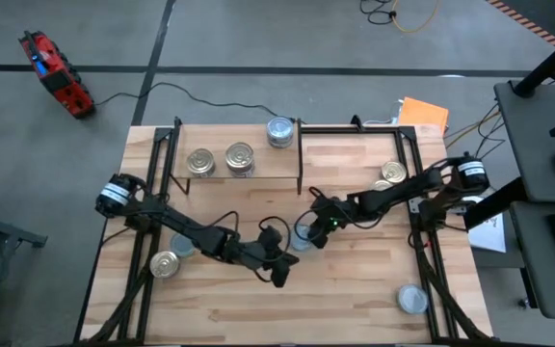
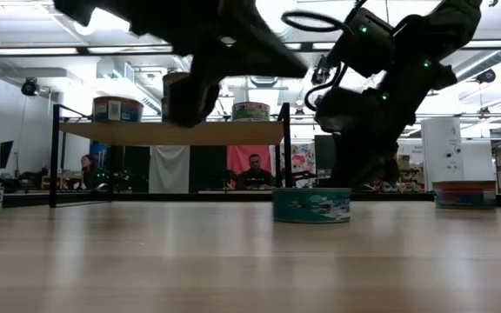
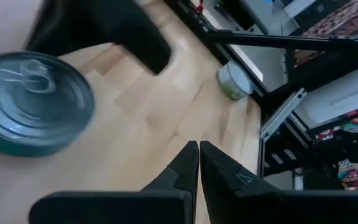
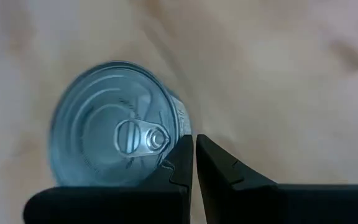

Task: Stack canned seafood by type on shelf
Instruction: Put the blue tuna can on the shelf

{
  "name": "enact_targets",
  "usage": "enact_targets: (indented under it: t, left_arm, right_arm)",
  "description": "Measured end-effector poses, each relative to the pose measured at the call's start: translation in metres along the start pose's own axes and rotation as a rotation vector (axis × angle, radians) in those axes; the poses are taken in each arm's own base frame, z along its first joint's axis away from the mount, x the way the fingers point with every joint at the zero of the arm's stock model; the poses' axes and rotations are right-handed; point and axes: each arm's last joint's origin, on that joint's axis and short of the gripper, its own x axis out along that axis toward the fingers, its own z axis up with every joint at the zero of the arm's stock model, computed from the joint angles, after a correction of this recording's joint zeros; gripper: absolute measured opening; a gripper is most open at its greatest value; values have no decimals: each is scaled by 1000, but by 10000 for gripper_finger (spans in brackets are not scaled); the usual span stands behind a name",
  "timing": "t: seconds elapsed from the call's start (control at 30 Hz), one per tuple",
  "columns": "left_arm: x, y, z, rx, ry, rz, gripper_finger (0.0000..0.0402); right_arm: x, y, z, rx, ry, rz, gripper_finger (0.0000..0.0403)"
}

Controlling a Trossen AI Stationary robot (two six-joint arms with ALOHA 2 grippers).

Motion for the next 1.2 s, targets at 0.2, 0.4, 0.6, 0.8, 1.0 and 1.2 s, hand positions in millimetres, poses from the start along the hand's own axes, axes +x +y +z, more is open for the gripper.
enact_targets:
  t: [0.2, 0.4, 0.6, 0.8, 1.0, 1.2]
  left_arm:
    - [-2, 20, -12, -38, 42, 77, 0]
    - [-4, 34, -20, -82, 58, 109, 0]
    - [-7, 46, -27, -115, 79, 144, 0]
    - [-7, 50, -26, -50, 31, 187, 0]
    - [-9, 58, -30, -1, 75, 260, 0]
    - [-9, 58, -30, 43, 80, 258, 0]
  right_arm:
    - [5, 15, -4, -20, 29, 160, 12]
    - [-1, 17, -7, 122, 65, 101, 12]
    - [-9, 16, -7, 220, 86, 87, 12]
    - [-11, 21, -2, 281, 75, 135, 12]
    - [-11, 21, -1, 402, 74, 142, 15]
    - [-11, 22, -1, 426, 75, 143, 53]
